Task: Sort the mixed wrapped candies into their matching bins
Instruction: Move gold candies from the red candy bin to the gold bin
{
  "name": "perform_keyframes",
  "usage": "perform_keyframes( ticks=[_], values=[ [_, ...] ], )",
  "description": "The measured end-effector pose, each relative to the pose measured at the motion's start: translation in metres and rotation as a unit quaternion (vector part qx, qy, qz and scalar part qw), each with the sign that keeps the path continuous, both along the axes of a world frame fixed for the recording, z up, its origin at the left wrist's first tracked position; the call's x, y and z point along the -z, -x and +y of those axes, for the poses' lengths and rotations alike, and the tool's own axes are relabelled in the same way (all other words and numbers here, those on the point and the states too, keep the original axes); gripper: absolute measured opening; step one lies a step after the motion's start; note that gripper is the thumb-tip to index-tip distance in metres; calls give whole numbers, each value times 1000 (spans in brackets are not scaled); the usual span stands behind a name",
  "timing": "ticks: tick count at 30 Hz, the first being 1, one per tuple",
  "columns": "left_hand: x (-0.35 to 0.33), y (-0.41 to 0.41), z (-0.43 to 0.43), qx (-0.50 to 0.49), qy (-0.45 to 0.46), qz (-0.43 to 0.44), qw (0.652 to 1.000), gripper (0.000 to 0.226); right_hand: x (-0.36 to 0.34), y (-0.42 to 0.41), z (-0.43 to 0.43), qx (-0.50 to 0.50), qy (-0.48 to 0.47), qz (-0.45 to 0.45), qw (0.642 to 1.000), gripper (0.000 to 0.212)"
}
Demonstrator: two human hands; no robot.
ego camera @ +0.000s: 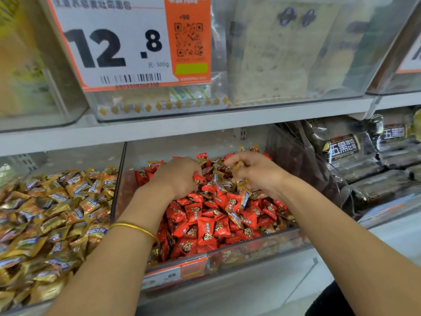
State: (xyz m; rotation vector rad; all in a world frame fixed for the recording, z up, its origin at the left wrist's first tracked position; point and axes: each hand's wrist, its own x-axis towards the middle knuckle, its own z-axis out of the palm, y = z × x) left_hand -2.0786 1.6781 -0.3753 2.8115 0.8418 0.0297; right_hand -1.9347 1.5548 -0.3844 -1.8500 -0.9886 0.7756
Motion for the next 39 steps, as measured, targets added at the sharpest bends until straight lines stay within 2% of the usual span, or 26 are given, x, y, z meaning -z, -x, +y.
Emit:
perform_keyframes(
  ticks=[2,5,6,9,11,16,19,23,25,27,29,31,33,35,39],
  values=[
    [-2,0,2,-17,33,-78,996,27,0,0,0,37,-17,60,997,21],
    [-6,1,1,-10,99,-183,978,17,2,2,1,24,-25,-26,999,4],
    [-8,1,-1,3,117,-195,974,17,3,3,3,-6,-19,-60,998,8],
    [-9,2,-6,35,146,-163,975,27,10,8,10,-96,59,-181,977,28],
    [-11,2,-9,41,166,-124,977,32,12,11,13,-115,77,-218,966,29],
    [-7,1,-14,57,140,-32,988,33,7,7,11,-101,67,-225,967,15],
    [-2,1,-8,51,116,11,992,31,8,7,8,-119,80,-205,968,26],
    [-2,2,-2,7,73,-21,997,26,9,8,7,-121,103,-241,957,35],
    [-4,2,-1,0,61,-67,996,19,5,5,5,-79,90,-228,966,33],
    [-6,1,-4,26,79,-92,992,16,2,3,3,-40,62,-174,982,29],
    [-6,0,-10,57,106,-56,991,20,0,2,2,15,28,-87,996,13],
    [-3,-3,-14,74,116,-3,990,28,1,-2,5,75,2,-55,996,24],
    [-2,-3,-14,69,123,21,990,34,4,-5,9,80,-4,-90,993,24],
    [-1,-4,-12,65,117,26,991,35,5,-4,16,30,2,-168,985,19],
    [5,-8,-11,66,94,10,993,25,15,-2,31,-129,48,-301,944,40]
  ],
)
